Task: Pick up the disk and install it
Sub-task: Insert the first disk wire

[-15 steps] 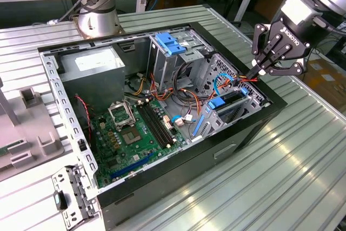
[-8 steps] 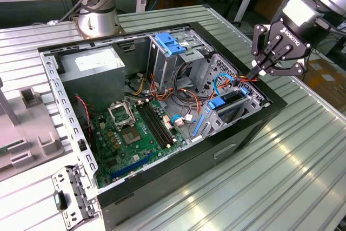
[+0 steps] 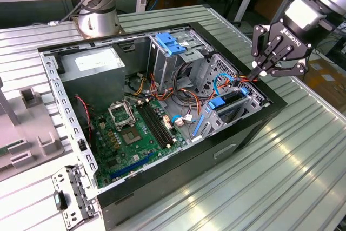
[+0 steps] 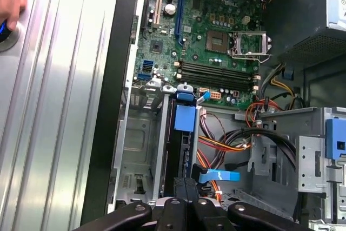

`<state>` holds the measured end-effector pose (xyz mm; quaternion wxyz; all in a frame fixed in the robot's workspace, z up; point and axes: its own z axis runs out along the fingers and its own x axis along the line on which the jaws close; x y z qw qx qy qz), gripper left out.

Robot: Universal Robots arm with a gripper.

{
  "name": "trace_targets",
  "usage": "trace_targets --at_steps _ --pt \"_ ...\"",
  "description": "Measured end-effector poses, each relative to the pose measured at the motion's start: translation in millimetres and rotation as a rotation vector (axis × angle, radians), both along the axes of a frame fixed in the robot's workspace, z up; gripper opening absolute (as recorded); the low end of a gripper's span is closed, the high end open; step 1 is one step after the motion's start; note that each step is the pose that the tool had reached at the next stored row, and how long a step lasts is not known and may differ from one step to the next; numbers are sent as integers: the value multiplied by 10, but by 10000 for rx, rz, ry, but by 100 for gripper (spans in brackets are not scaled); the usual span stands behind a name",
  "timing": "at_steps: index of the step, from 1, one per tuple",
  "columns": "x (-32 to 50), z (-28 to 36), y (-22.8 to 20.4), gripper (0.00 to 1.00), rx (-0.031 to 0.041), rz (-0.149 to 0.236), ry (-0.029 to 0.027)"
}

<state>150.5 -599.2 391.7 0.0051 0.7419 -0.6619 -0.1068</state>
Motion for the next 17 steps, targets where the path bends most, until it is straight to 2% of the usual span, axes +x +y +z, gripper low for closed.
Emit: trace_targets --at_steps 4,5,7,8,9,10,11,12,14,15,17 --pt "-1 -3 -1 11 16 -2 -315" --pt "-1 -5 -1 11 21 -1 -443" --pt "-1 -6 -1 11 22 -1 -611" --pt "-1 -7 -1 11 24 -2 -763" --pt "0 -8 -1 11 24 -1 -849" --pt "0 -9 -1 11 24 -1 -968" --pt "0 -10 -1 11 24 0 -1051" --pt "-1 -12 -1 11 24 0 -1172" --pt "-1 -16 -1 11 24 0 -1355" --pt "0 -18 -1 11 28 0 -1428" --pt "0 -18 0 11 36 1 -1438"
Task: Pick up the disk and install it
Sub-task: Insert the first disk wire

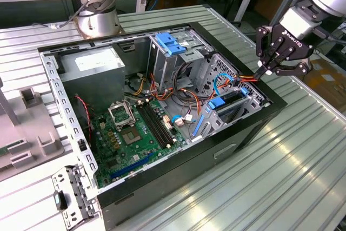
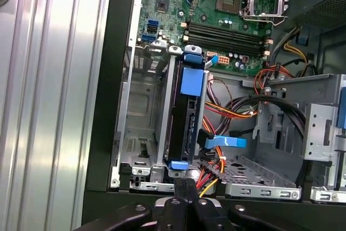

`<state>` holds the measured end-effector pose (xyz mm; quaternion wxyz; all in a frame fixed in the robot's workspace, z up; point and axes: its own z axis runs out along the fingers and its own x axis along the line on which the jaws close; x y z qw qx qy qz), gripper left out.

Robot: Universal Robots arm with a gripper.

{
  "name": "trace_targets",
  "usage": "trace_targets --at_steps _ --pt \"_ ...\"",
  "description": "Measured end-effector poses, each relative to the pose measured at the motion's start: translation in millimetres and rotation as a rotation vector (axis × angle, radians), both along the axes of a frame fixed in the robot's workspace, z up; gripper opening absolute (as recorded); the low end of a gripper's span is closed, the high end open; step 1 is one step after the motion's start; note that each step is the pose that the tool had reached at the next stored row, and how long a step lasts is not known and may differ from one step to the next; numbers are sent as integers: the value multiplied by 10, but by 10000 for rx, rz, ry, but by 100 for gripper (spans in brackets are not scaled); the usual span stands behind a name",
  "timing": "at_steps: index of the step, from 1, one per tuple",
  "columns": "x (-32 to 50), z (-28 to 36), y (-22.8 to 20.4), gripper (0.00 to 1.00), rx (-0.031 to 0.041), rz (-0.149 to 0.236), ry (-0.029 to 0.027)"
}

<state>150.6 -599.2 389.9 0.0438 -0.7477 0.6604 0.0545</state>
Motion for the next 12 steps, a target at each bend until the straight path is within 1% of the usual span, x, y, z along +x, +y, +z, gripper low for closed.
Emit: trace_targets --at_steps 6,12 --pt "-1 0 0 11 8 11 -1" --pt "-1 0 -1 11 7 224 0"
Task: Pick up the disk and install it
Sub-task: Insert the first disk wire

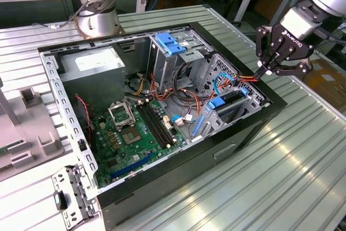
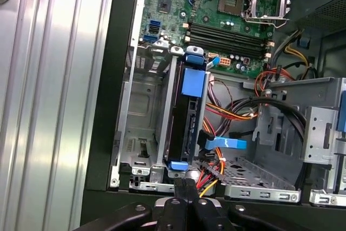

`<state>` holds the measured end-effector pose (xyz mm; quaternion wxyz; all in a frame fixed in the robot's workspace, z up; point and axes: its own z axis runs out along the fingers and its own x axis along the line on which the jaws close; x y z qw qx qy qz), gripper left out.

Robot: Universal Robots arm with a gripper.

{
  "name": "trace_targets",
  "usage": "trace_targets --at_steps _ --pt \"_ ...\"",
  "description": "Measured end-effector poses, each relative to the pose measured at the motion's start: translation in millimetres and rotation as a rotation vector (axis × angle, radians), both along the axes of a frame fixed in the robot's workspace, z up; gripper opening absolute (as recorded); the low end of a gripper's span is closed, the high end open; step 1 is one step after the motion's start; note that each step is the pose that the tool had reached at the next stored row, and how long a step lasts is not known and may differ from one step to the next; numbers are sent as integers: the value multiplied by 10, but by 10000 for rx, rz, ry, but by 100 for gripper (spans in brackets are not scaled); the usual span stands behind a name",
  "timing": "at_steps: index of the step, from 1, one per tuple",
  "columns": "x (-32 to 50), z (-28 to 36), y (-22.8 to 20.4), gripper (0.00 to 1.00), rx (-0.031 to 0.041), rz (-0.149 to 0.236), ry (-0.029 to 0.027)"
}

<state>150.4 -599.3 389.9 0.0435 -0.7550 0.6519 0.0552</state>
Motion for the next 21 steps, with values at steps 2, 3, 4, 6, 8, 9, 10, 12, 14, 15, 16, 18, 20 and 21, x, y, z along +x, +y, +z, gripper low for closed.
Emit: trace_targets --at_steps 2,3,4,6,8,9,10,12,14,15,16,18,20,21 --pt "0 0 0 11 0 82 0" --pt "0 0 0 11 0 136 0" --pt "0 0 0 11 0 175 1" --pt "0 0 0 11 1 260 0" --pt "0 0 0 11 0 379 0" --pt "0 0 0 11 0 430 0" --pt "0 0 0 11 0 500 0" --pt "0 0 0 11 0 639 0" --pt "0 0 0 11 1 748 0" --pt "0 0 0 11 1 801 0" --pt "0 0 0 11 0 865 0" --pt "0 0 0 11 1 995 0" --pt "0 -1 0 11 1 1132 0" --pt "0 -1 0 11 1 1185 0"
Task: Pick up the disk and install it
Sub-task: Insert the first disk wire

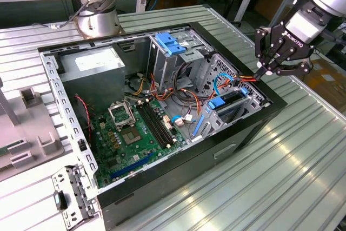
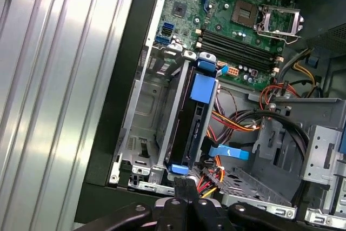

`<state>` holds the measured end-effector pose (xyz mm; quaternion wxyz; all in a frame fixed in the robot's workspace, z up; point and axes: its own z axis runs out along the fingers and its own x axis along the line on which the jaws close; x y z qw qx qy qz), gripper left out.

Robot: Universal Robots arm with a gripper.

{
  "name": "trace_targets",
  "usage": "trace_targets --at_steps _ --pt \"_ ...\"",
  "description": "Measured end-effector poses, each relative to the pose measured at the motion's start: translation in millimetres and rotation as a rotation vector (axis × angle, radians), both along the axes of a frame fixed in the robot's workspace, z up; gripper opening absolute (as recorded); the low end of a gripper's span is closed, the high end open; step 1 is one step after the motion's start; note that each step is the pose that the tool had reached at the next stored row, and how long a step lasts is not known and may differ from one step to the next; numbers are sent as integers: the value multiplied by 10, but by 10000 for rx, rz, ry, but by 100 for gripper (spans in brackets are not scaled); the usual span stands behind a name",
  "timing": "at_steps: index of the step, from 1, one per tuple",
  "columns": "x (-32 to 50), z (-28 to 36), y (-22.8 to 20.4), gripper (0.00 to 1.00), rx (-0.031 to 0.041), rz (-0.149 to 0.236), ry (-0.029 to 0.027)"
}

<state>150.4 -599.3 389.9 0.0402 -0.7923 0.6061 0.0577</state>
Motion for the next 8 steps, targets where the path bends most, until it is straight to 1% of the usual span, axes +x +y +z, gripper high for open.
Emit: trace_targets --at_steps 8 --pt "0 0 0 11 -1 580 0"
